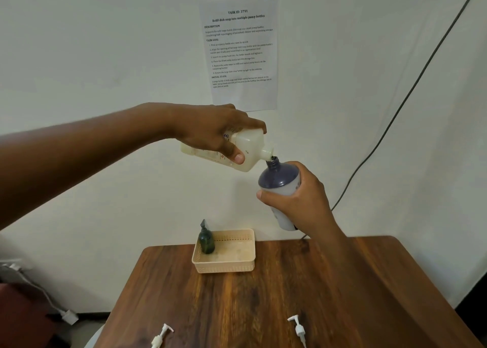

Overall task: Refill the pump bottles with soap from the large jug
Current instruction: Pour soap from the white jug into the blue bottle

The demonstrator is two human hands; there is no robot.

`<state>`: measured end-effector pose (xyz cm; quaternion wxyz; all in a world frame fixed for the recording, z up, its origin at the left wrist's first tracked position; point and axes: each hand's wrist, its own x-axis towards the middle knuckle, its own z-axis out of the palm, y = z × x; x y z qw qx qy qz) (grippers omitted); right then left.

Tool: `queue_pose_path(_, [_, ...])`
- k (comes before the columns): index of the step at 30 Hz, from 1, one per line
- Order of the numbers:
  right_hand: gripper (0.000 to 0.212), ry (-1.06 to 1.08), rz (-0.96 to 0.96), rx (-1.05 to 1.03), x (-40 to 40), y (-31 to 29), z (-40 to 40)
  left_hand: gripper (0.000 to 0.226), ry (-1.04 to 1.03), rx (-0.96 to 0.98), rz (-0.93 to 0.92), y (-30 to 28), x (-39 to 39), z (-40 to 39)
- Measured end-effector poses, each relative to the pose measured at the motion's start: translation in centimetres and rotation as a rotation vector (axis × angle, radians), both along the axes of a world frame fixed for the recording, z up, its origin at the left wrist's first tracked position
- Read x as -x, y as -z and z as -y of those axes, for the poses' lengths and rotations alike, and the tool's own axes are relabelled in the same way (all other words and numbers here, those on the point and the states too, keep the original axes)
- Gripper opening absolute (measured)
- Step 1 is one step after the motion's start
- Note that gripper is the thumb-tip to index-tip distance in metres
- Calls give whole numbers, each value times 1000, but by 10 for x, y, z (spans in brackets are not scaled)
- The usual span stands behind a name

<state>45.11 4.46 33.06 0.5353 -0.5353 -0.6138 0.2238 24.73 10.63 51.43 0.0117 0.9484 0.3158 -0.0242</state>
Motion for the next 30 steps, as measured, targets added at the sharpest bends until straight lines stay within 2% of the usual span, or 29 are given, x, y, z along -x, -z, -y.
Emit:
queue_pose_path(8, [69, -5, 3, -4, -1, 1, -1, 72, -6, -10, -15, -2, 0, -2])
queue_pose_path(30, [72, -28, -3, 19, -2, 0, -6, 70, -21, -1, -43, -10, -4, -1])
